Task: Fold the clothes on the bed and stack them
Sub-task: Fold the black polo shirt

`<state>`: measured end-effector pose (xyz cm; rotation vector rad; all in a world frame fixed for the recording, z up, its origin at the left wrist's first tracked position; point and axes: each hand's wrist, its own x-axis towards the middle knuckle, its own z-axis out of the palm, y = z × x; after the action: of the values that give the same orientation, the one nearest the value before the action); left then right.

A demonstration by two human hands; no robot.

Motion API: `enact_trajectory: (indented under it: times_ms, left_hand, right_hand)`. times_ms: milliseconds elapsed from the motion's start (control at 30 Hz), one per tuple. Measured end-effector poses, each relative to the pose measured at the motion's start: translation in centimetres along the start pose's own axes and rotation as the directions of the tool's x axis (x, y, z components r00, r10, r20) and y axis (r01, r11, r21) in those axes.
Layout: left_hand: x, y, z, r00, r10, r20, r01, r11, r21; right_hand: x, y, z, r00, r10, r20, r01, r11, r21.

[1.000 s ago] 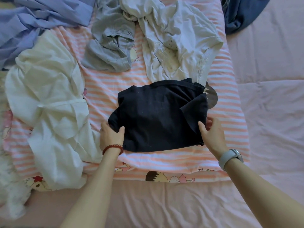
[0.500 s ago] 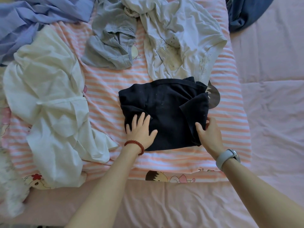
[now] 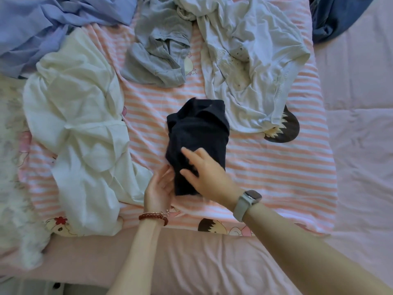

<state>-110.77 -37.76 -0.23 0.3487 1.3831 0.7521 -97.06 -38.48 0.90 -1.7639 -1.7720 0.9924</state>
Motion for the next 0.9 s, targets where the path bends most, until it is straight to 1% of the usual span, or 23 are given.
enact_trajectory:
  times_ms: [33,67,133,167,200,233,267,300,333,367,400,467,500,567,600,633,700,733,767,800,833,867,900]
  left_hand:
    - [0.2,0.2,-0.5,1.0,-0.01,-0.005,0.01,1.0,0.015]
    - [0.5,0.2,-0.8,1.0,-0.026,0.007,0.026,0.999,0.032]
    - [1.1,0.2,-1.0,0.996,-0.078,0.044,0.078,0.997,-0.003]
    - [1.4,0.1,-1.1,0.996,-0.086,0.02,0.085,0.995,0.043]
    - [1.7,-0.1,-1.0,0.998,-0.055,-0.031,0.059,0.983,0.171]
    - [1.9,-0.3,-0.7,0.998,0.017,-0.066,0.009,0.929,0.369]
    - [1.9,-0.6,-0.2,0.986,0.138,-0.097,-0.057,0.812,0.581]
    - [1.8,-0.7,0.3,0.953,0.275,-0.128,-0.087,0.652,0.753]
    - [1.7,-0.7,0.9,0.909,0.392,-0.138,-0.096,0.521,0.848]
    - [1.5,-0.6,1.6,0.884,0.45,-0.128,-0.097,0.443,0.891]
    - [1.7,-0.4,2.3,0.89,0.442,-0.112,-0.097,0.424,0.9]
    - [2.4,-0.3,3.4,0.936,0.339,-0.097,-0.09,0.495,0.864]
    - [2.7,-0.3,4.0,0.949,0.297,-0.105,-0.063,0.506,0.86]
    - [3.4,-0.1,4.9,0.946,0.3,-0.124,-0.026,0.451,0.892]
    - [3.5,0.2,5.5,0.93,0.349,-0.113,-0.047,0.42,0.906]
    - [3.6,0.4,6.0,0.903,0.423,-0.077,-0.113,0.407,0.906]
    - [3.4,0.7,6.9,0.826,0.56,0.065,-0.348,0.417,0.839]
    - [3.0,0.8,7.4,0.794,0.593,0.131,-0.454,0.436,0.777]
    - [2.5,0.9,7.8,0.776,0.603,0.184,-0.534,0.474,0.7]
    - [2.1,0.9,8.0,0.789,0.58,0.204,-0.559,0.54,0.629]
    - [1.8,0.8,8.1,0.825,0.539,0.171,-0.528,0.626,0.575]
    - [2.1,0.5,7.9,0.869,0.486,0.093,-0.452,0.705,0.547]
    - [2.5,0.1,7.4,0.902,0.431,-0.003,-0.359,0.757,0.546]
  right_hand:
    - [0.1,0.1,0.6,0.995,-0.01,0.096,0.004,0.998,0.062]
    - [0.1,0.4,0.9,0.993,-0.018,0.115,0.007,0.995,0.095]
    - [-0.3,1.4,1.0,1.0,0.004,0.012,-0.006,0.992,0.126]
    - [-0.6,2.0,0.8,0.998,0.02,-0.056,-0.014,0.994,0.105]
    - [-0.8,2.5,0.5,0.993,0.036,-0.111,-0.029,0.998,0.064]
    - [-1.0,3.1,0.2,0.987,0.055,-0.153,-0.052,0.998,0.023]
    - [-1.2,3.5,-0.2,0.981,0.07,-0.183,-0.073,0.997,-0.011]
    - [-1.1,4.0,-0.5,0.976,0.075,-0.205,-0.085,0.996,-0.038]
    - [-1.0,4.3,-0.8,0.972,0.083,-0.221,-0.098,0.993,-0.058]
    - [-0.8,4.6,-1.0,0.967,0.105,-0.231,-0.123,0.99,-0.065]
    - [-0.5,4.8,-1.2,0.963,0.141,-0.232,-0.157,0.986,-0.051]
    - [0.0,5.0,-1.3,0.953,0.221,-0.21,-0.222,0.975,0.018]
    - [0.2,5.1,-1.2,0.947,0.259,-0.191,-0.253,0.966,0.057]
    - [0.1,5.2,-1.1,0.937,0.314,-0.155,-0.297,0.947,0.125]
    - [0.0,5.3,-1.1,0.932,0.332,-0.146,-0.309,0.938,0.16]
    - [-0.2,5.3,-1.1,0.927,0.345,-0.148,-0.314,0.929,0.198]
    - [-0.4,5.6,-1.3,0.919,0.348,-0.188,-0.293,0.918,0.268]
    - [-0.5,5.8,-1.5,0.915,0.339,-0.217,-0.271,0.917,0.292]
    - [-0.5,5.9,-1.7,0.915,0.327,-0.239,-0.248,0.918,0.308]
    - [-0.5,6.0,-1.8,0.917,0.307,-0.254,-0.221,0.922,0.317]
    - [-0.3,6.1,-1.9,0.923,0.276,-0.269,-0.187,0.931,0.312]
    - [-0.1,6.1,-2.0,0.932,0.234,-0.277,-0.154,0.947,0.282]
    - [0.1,6.1,-2.0,0.944,0.192,-0.267,-0.13,0.964,0.231]
